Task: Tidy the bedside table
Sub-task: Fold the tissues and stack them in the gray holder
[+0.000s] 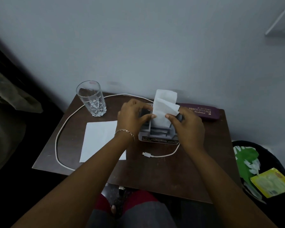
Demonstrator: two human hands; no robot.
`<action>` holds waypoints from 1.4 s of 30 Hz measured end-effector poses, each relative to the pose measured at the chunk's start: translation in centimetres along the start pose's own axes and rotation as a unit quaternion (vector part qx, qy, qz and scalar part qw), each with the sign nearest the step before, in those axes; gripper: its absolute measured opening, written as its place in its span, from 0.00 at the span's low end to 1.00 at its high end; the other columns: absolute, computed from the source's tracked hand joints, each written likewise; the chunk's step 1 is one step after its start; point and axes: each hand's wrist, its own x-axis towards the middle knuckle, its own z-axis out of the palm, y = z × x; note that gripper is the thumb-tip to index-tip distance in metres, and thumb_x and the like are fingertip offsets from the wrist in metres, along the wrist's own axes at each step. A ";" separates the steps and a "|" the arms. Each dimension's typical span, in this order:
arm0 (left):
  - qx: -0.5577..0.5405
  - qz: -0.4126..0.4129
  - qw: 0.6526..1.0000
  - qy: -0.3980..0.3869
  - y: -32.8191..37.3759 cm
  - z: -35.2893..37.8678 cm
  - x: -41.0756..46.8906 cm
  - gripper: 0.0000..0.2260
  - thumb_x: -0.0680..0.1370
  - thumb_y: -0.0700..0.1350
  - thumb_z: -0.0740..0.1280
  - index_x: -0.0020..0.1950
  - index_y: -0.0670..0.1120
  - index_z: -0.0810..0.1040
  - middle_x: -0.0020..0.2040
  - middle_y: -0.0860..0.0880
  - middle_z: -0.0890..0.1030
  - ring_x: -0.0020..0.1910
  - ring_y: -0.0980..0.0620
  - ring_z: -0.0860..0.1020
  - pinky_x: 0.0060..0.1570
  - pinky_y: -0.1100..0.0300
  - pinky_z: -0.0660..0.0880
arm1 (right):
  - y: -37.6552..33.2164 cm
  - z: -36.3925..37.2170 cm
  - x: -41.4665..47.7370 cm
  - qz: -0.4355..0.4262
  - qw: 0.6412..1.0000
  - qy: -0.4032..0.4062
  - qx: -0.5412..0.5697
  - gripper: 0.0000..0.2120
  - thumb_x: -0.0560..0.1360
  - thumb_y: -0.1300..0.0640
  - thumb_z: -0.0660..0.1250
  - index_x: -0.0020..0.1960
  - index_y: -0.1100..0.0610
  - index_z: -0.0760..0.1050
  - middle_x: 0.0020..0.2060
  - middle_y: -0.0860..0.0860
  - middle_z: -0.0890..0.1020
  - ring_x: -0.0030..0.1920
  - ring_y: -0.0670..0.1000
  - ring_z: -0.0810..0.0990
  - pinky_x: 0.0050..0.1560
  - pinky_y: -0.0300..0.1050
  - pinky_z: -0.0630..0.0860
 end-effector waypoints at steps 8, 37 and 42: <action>-0.001 -0.025 0.999 0.028 1.2 0.5 -0.5 0.09 0.67 0.54 0.73 0.45 0.54 0.82 0.42 0.58 0.72 0.51 0.49 0.73 0.51 0.48 0.73 | 0.0 -0.2 0.5 -0.018 0.998 -0.027 -0.047 0.12 0.72 0.48 0.70 0.53 0.52 0.78 0.46 0.46 0.76 0.42 0.43 0.71 0.32 0.35 0.63; 0.054 -0.371 0.926 -0.045 -10.2 -7.7 -6.8 0.18 0.65 0.56 0.75 0.46 0.48 0.74 0.42 0.49 0.77 0.44 0.46 0.77 0.43 0.58 0.70 | -6.6 9.7 -10.4 -0.077 0.948 -0.283 -0.120 0.16 0.76 0.52 0.53 0.53 0.55 0.78 0.54 0.50 0.77 0.56 0.54 0.75 0.56 0.52 0.71; -0.228 -0.402 0.882 -0.089 -9.2 -8.2 -5.7 0.10 0.69 0.45 0.74 0.34 0.44 0.74 0.37 0.46 0.77 0.34 0.51 0.73 0.31 0.63 0.70 | -6.9 9.4 -10.5 -0.070 0.947 -0.285 -0.129 0.12 0.77 0.56 0.57 0.56 0.55 0.76 0.57 0.49 0.74 0.57 0.53 0.72 0.59 0.50 0.68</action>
